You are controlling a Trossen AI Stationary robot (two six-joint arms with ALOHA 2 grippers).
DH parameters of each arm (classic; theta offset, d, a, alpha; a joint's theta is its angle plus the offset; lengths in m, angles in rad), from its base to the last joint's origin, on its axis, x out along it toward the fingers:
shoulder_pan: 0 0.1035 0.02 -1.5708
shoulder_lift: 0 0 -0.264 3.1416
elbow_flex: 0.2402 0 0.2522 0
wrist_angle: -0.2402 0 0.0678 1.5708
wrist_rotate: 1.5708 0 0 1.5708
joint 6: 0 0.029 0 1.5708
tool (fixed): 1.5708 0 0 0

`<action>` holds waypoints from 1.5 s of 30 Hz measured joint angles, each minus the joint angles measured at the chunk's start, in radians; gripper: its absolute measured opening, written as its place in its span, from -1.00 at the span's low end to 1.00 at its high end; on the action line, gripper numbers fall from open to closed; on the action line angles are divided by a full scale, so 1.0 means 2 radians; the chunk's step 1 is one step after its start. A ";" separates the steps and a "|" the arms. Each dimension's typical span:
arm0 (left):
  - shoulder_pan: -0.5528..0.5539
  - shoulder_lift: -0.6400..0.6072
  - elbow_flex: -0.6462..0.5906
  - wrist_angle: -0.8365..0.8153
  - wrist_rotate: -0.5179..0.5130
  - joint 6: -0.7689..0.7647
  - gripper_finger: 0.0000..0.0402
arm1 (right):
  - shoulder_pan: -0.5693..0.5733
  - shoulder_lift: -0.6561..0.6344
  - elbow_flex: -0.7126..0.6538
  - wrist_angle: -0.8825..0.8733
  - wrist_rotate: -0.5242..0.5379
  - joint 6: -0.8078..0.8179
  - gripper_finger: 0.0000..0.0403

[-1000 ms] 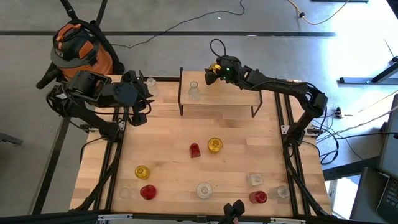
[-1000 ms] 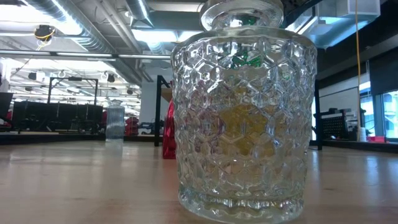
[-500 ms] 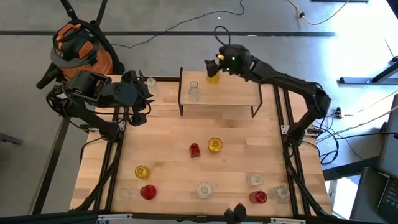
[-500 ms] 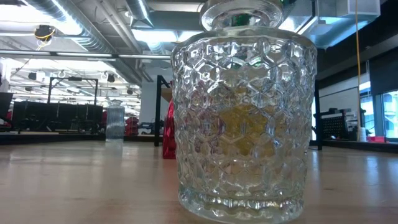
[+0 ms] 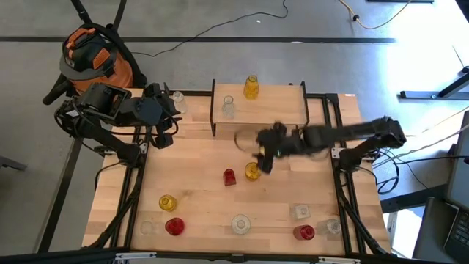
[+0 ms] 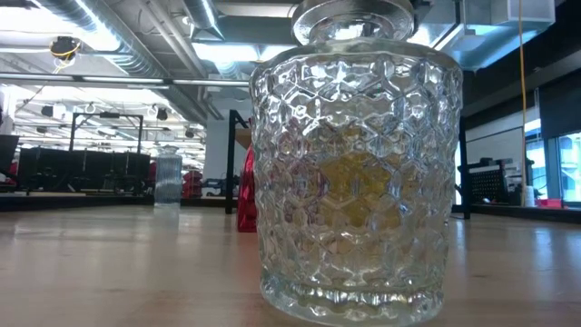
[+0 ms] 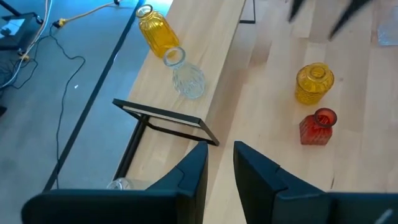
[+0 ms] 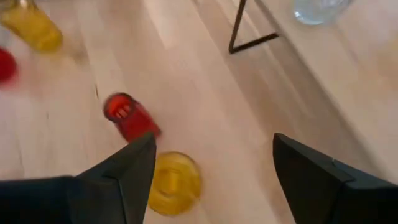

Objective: Sort vases onto shelf
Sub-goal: Put the yellow vase on the shelf aligned with the other yellow vase

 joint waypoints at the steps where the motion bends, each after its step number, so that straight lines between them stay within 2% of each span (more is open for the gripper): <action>1: 0.000 0.000 0.000 0.000 0.000 0.001 -0.66 | 0.015 0.000 -0.019 0.035 0.015 0.022 0.38; 6: 0.000 0.000 0.000 0.000 0.000 0.013 -0.66 | 0.048 0.000 -0.107 0.171 0.043 0.092 0.38; 16: 0.000 0.000 0.000 0.000 0.026 0.023 -0.66 | 0.103 0.000 -0.229 0.273 0.089 0.135 0.38; 21: 0.000 0.000 0.000 0.000 0.026 0.023 -0.66 | 0.092 0.004 -0.249 0.292 0.105 0.136 0.38; 27: 0.000 0.000 0.000 0.000 0.027 0.023 -0.66 | 0.073 0.023 -0.262 0.319 0.062 0.113 0.38; 33: 0.000 0.000 0.000 0.000 0.028 0.023 -0.66 | 0.073 0.037 -0.263 0.347 0.064 0.096 0.37; 37: 0.000 0.000 0.000 0.000 0.026 0.023 -0.66 | 0.070 0.046 -0.264 0.338 0.048 0.092 0.21; 43: 0.003 0.002 0.000 0.000 0.022 0.022 -0.66 | 0.066 0.053 -0.262 0.354 0.034 0.086 -0.35; 45: 0.005 0.002 0.000 0.000 0.022 0.022 -0.66 | 0.066 0.053 -0.262 0.360 0.034 0.086 -0.36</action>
